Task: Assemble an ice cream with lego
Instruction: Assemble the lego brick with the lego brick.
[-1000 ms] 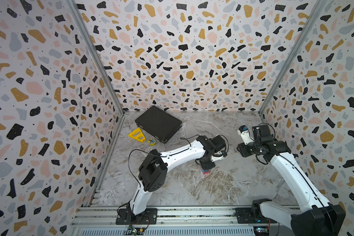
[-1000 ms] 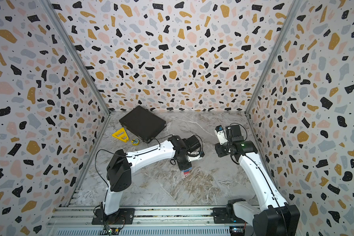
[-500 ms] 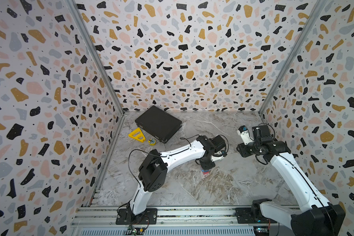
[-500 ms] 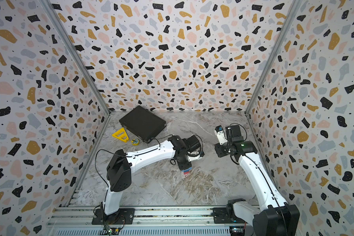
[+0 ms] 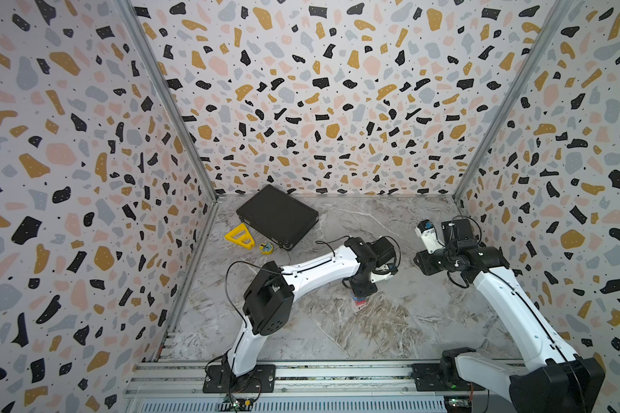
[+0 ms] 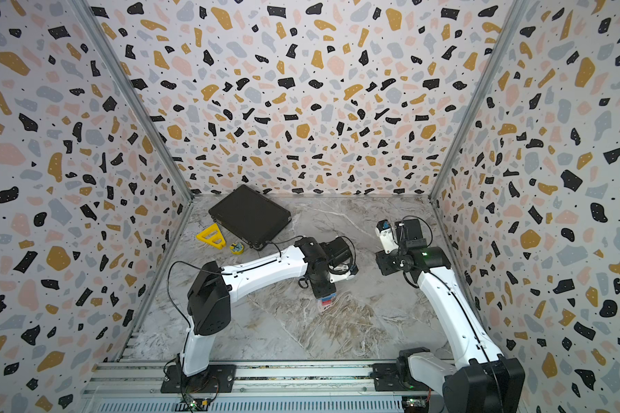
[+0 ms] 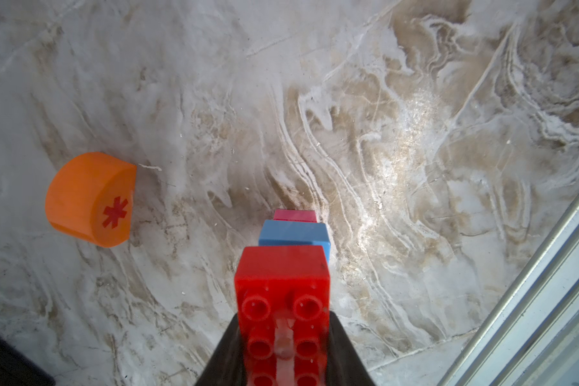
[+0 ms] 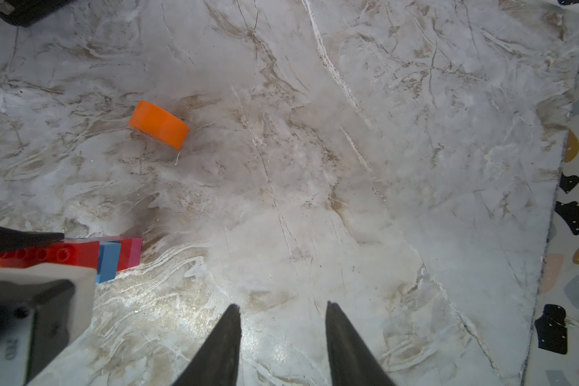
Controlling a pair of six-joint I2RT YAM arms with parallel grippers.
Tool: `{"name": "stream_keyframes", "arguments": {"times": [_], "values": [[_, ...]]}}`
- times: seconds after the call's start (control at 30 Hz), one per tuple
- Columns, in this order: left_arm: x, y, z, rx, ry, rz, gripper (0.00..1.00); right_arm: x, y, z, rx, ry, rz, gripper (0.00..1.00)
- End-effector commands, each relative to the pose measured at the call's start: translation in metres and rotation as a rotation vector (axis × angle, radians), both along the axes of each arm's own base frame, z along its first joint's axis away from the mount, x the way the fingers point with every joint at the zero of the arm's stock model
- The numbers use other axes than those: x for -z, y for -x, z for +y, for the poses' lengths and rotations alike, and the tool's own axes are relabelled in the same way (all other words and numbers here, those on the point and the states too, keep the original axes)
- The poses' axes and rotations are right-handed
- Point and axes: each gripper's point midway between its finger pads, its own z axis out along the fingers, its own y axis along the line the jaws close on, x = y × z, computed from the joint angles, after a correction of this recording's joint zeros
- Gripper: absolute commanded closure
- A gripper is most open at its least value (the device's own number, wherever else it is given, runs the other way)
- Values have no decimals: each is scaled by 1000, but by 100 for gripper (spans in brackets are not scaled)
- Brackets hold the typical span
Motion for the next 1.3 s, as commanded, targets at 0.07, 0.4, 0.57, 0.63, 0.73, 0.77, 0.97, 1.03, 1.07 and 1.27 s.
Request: {"name": "stream_keyframes", "arguments": {"times": [0.07,0.4,0.57,0.63,0.73,0.77,0.97,1.03,1.07,1.27], "values": [[5,5,2,20,-25,20,81,-3,1,0,5,-13,-8,55],[-30,3,-9,90,72,-28,81,-2,1,0,6,-14,-6,55],[-34,7,-10,107,86,-13,81,-2,1,0,6,-14,-3,55],[-36,9,-11,112,95,-8,81,-2,1,0,6,-13,-2,55],[-36,10,-10,118,94,-1,81,-1,1,0,6,-14,-1,55],[-35,11,-9,119,90,0,81,-1,1,1,5,-15,-2,55],[-26,8,-6,120,56,-2,81,-1,1,1,4,-14,0,55],[-23,8,-6,123,47,-1,81,0,1,1,3,-15,2,55],[-22,8,-5,122,42,-2,81,-1,1,1,4,-14,0,55],[-14,7,-5,129,25,4,81,0,1,1,3,-16,1,55]]}}
